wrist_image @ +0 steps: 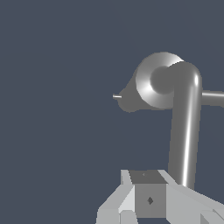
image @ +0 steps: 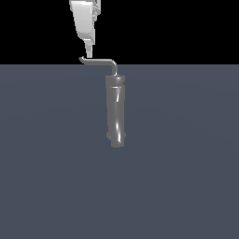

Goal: Turn on the faucet by rotating a designated handle.

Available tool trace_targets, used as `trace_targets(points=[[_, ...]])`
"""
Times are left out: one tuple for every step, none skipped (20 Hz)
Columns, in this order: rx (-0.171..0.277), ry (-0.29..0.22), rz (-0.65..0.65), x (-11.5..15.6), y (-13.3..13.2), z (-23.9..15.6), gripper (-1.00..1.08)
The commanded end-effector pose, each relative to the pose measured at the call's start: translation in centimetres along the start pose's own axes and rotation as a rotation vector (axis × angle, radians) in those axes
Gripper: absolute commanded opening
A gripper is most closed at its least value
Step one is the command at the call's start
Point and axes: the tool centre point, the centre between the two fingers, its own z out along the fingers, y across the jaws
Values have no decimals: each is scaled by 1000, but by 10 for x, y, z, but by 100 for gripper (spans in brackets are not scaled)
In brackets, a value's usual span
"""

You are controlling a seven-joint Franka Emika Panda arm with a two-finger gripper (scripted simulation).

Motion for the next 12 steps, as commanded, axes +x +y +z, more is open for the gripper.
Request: trace_targets(points=[[1,7,30,-2,-5,6,-100],[1,9,39,-3,-6,8,-100],[1,10,46,-4,-8,10,-100],[1,12,52,-4,-9,11,-100],[1,13,57,-5,-9,13,-100],[2,14,61,-5,-10,14,-100],[2,14,64,-5,-11,14,-100],[2,15,66,-6,-11,15,-100],[2,15,66,-6,-11,15,-100],[2,15,66,-6,-11,15,-100],[2,15,66,-6,-11,15,-100],[2,15,66,-6,-11,15,-100]])
